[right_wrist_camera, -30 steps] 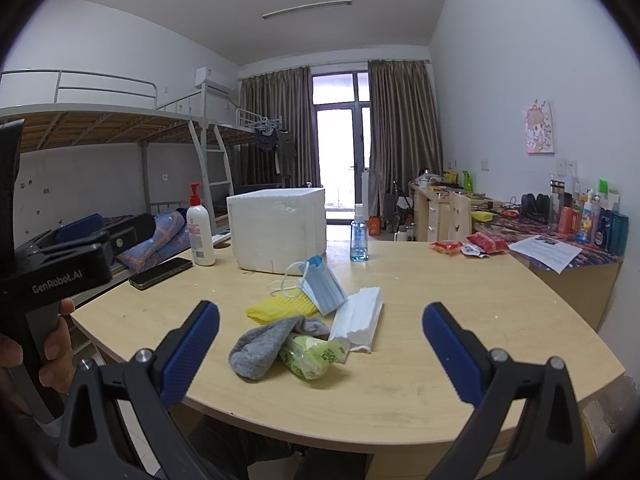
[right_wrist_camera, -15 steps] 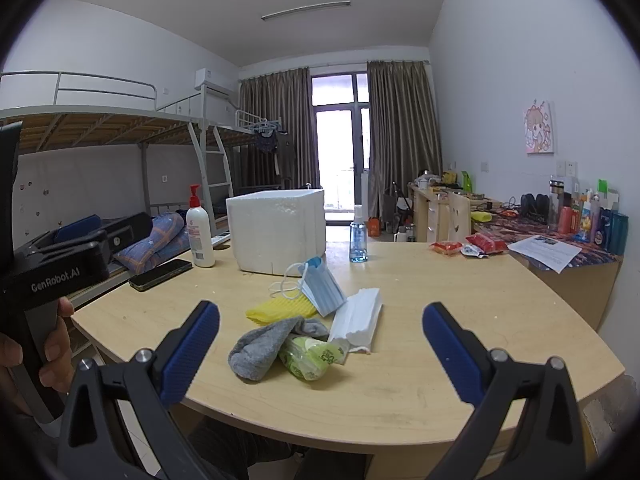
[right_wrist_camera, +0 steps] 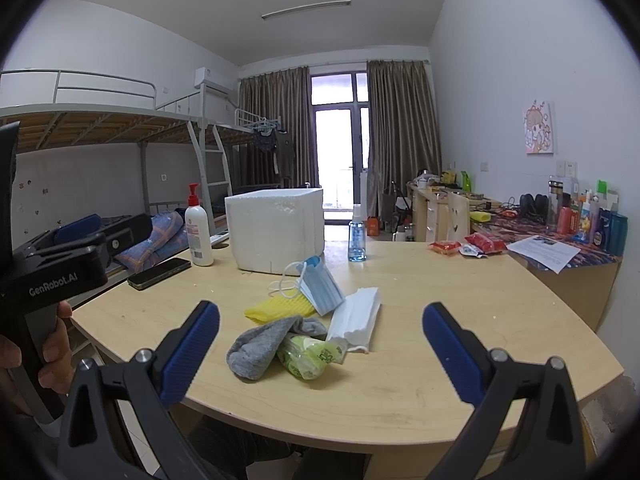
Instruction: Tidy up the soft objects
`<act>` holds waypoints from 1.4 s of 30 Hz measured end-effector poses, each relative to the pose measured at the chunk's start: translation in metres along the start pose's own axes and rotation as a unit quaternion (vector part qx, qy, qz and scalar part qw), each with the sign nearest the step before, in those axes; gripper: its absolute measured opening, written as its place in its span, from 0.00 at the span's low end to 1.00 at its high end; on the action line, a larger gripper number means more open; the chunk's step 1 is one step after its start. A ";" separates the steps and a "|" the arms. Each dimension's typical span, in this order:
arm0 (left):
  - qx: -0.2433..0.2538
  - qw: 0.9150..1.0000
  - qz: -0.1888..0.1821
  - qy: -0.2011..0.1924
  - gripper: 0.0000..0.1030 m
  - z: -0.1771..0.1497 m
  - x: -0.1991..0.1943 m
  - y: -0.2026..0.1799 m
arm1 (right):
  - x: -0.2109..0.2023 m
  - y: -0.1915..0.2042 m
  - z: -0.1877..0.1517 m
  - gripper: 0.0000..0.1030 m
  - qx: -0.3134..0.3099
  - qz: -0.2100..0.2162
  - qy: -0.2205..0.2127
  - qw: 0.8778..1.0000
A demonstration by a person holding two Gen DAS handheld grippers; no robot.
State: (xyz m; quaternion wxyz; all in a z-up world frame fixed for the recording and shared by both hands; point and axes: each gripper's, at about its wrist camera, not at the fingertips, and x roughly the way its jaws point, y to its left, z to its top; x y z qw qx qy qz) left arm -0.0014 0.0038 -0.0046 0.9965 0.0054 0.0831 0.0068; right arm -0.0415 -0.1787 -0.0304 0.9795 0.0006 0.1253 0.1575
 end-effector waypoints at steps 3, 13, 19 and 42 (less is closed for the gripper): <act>0.000 1.000 -0.001 0.001 0.99 0.000 0.000 0.001 | 0.001 -0.001 0.000 1.00 0.000 -0.001 -0.001 1.000; 0.001 1.000 -0.018 0.020 0.99 -0.003 0.010 0.005 | 0.012 -0.003 0.005 1.00 -0.004 -0.003 0.009 1.000; 0.011 0.999 -0.032 0.032 0.99 -0.009 0.019 0.003 | 0.027 -0.007 0.006 1.00 -0.002 -0.003 0.024 1.000; 0.076 0.972 -0.146 0.170 0.94 -0.055 0.095 -0.028 | 0.095 -0.024 0.008 1.00 -0.004 0.000 0.094 0.996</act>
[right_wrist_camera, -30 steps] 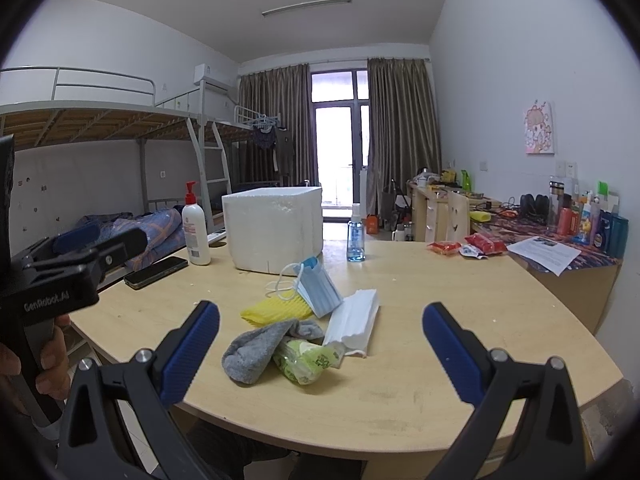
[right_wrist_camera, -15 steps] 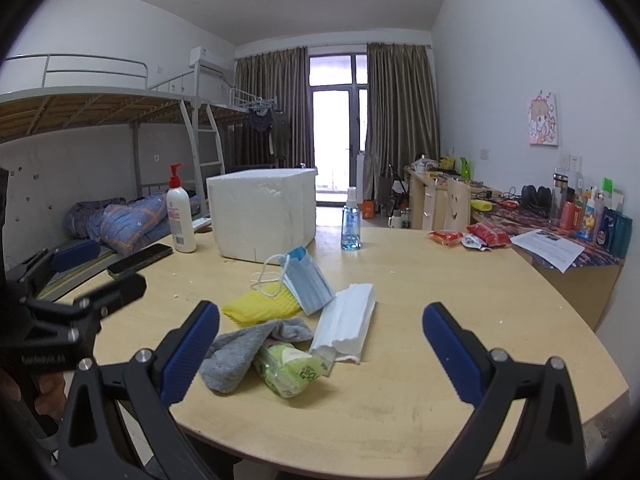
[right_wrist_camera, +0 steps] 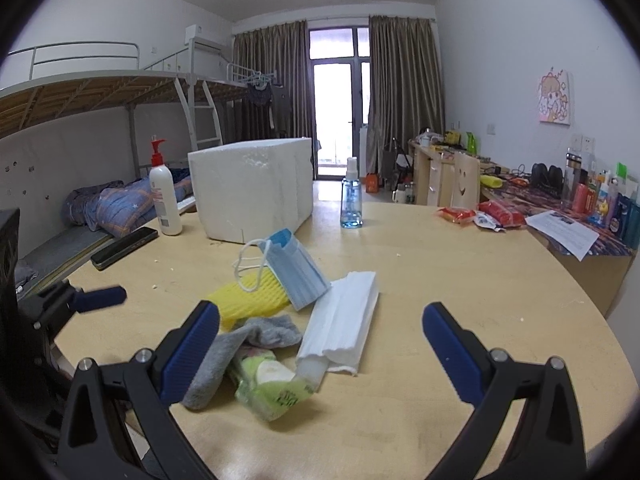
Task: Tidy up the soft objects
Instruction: 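Lower the left gripper onto the grey sock and close on it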
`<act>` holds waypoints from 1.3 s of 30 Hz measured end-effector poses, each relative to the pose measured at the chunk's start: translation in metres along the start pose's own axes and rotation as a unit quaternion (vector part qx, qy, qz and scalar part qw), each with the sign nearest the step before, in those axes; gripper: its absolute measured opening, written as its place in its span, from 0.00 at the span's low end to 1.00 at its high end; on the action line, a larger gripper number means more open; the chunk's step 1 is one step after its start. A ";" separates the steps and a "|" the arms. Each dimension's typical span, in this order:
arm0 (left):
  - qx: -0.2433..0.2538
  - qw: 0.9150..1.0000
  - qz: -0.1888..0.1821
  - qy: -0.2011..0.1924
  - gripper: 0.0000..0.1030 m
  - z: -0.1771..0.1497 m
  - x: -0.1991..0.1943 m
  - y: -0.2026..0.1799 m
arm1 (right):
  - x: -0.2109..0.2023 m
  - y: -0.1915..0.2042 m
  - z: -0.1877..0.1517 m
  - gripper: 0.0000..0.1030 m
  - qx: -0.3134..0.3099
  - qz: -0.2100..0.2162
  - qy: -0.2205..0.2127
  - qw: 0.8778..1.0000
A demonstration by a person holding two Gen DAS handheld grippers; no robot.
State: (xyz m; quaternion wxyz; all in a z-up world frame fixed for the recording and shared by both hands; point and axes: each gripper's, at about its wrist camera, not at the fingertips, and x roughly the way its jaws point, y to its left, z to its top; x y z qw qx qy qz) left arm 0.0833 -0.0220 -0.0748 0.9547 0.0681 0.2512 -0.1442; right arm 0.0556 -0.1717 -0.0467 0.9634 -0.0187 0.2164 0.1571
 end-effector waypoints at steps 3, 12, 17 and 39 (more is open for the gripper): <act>0.006 1.000 -0.023 0.021 0.90 0.001 0.013 0.000 | 0.010 -0.003 0.004 1.00 0.002 0.006 0.010 1.000; 0.007 0.993 -0.084 0.077 0.68 0.001 0.040 -0.001 | 0.038 -0.010 0.013 1.00 0.015 0.026 0.043 0.999; 0.002 0.991 -0.094 0.096 0.55 -0.001 0.050 0.001 | 0.049 -0.010 0.018 1.00 0.016 0.030 0.055 0.998; -0.025 0.988 -0.121 0.088 0.15 -0.005 0.058 0.020 | 0.099 0.025 0.043 0.99 -0.045 0.057 0.105 0.992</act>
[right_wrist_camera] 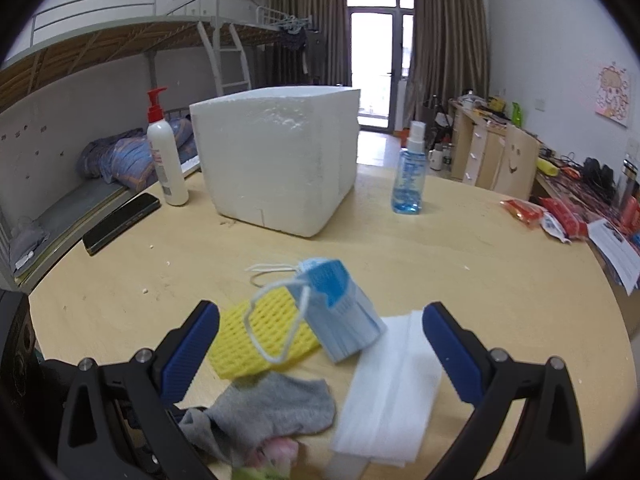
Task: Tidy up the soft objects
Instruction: 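Lower the left gripper onto the grey sock and close on it, then lift the grey sock with the left gripper while the right gripper grasps the blue mask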
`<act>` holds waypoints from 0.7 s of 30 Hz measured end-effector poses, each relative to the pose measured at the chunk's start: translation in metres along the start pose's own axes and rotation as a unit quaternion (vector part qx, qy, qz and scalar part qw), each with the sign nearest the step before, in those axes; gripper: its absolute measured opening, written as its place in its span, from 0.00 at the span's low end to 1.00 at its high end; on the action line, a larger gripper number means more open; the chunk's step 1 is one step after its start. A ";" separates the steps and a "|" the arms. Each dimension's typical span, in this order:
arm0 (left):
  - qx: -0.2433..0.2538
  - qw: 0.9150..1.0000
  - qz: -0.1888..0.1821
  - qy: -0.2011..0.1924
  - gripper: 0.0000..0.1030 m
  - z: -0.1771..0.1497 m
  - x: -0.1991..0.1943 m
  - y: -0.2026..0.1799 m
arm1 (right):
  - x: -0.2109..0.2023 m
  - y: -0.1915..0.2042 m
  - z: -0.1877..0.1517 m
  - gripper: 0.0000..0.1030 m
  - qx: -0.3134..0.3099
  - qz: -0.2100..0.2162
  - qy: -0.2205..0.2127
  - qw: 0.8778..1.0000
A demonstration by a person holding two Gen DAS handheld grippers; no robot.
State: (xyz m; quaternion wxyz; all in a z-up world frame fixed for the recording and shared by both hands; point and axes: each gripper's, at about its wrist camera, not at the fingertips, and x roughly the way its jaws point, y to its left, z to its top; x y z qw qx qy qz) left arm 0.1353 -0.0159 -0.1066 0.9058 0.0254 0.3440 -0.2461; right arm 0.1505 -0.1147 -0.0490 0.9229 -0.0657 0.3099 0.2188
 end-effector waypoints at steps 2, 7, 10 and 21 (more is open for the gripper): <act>-0.002 1.000 -0.004 -0.003 0.15 -0.001 -0.001 0.002 | 0.006 0.001 0.002 0.96 -0.003 -0.002 0.011 1.000; -0.008 1.000 -0.008 -0.010 0.15 -0.002 -0.002 0.006 | 0.019 -0.002 0.000 0.70 -0.004 -0.009 0.039 0.999; -0.011 1.000 -0.007 -0.012 0.15 -0.001 -0.001 0.008 | 0.025 -0.004 -0.002 0.56 -0.003 -0.016 0.054 0.998; -0.018 0.999 -0.008 -0.027 0.14 -0.009 -0.023 0.013 | 0.009 -0.012 -0.001 0.21 0.011 0.002 0.024 1.000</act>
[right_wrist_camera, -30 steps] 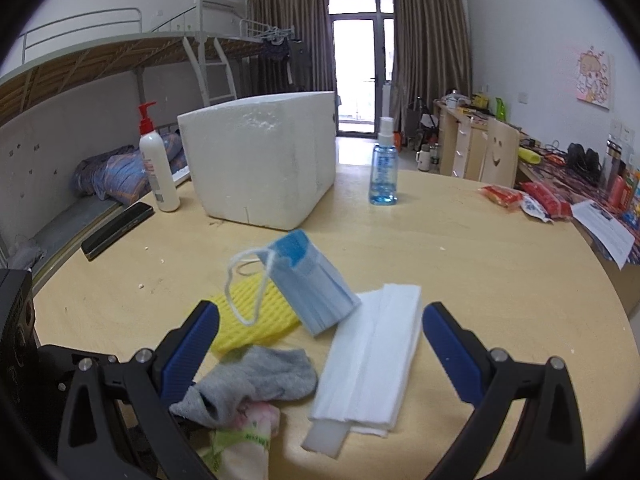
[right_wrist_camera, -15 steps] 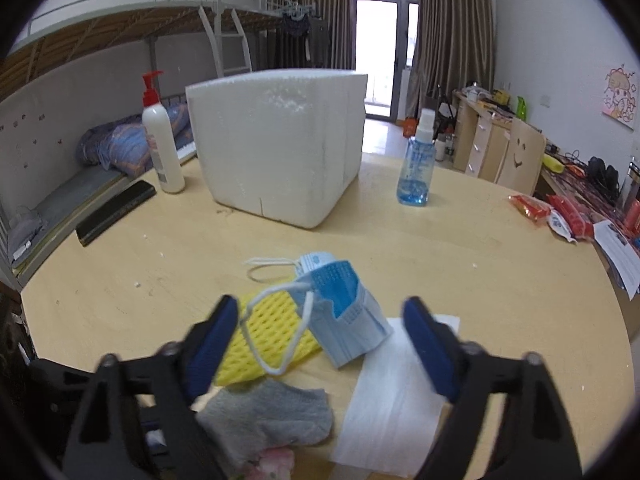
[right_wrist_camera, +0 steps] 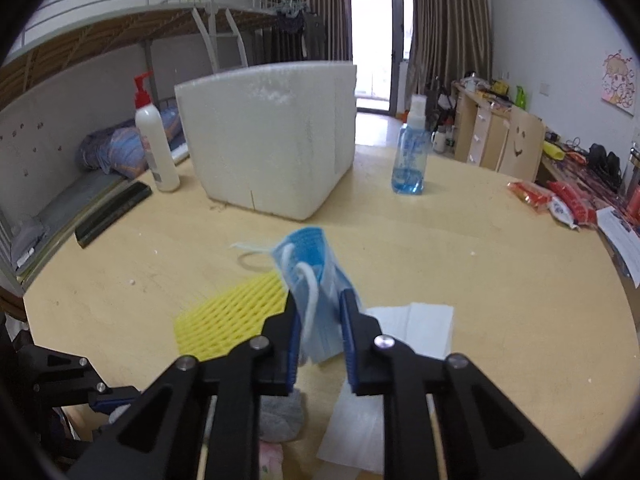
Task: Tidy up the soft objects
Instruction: 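Lift the grey sock with the left gripper while the right gripper grasps the blue mask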
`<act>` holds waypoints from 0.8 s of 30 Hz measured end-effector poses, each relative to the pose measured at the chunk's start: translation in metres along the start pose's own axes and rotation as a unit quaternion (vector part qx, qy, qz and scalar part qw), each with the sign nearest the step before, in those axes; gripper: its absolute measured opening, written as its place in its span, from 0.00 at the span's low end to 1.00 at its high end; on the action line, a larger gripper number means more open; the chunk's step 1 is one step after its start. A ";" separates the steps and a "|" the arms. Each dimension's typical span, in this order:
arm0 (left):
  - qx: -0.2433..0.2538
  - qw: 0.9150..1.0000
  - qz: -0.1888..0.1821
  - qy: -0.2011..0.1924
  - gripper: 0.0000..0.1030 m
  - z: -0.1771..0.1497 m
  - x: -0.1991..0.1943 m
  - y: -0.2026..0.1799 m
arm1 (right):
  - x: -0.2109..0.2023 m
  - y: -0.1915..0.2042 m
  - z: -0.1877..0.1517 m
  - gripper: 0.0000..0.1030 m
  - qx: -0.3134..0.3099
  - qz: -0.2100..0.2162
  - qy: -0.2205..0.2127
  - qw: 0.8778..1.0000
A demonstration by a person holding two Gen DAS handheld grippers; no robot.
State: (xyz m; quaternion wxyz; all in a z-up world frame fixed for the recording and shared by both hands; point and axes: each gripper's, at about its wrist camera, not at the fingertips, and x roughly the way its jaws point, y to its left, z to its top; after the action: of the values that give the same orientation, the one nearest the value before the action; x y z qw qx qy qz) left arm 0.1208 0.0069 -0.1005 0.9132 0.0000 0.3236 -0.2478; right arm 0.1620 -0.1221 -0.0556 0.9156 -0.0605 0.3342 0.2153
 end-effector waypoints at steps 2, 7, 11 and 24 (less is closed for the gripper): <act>0.003 1.000 0.004 -0.010 0.14 0.001 -0.008 0.000 | -0.010 -0.001 0.002 0.21 0.004 0.004 -0.013 1.000; 0.010 0.999 0.014 -0.030 0.13 0.008 -0.024 -0.005 | -0.032 -0.005 0.004 0.21 0.017 0.002 -0.045 0.999; 0.012 0.999 0.018 -0.048 0.13 0.012 -0.038 -0.010 | -0.052 -0.008 0.005 0.21 0.026 -0.002 -0.073 0.997; 0.018 0.995 0.052 -0.085 0.13 0.009 -0.078 -0.021 | -0.086 -0.010 -0.002 0.21 0.038 -0.040 -0.119 0.991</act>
State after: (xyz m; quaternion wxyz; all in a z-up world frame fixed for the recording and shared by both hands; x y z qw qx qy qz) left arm 0.0645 0.0219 -0.0436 0.9488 0.0125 0.2397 -0.2053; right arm 0.1062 -0.1623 -0.0022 0.9582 -0.0124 0.2285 0.1715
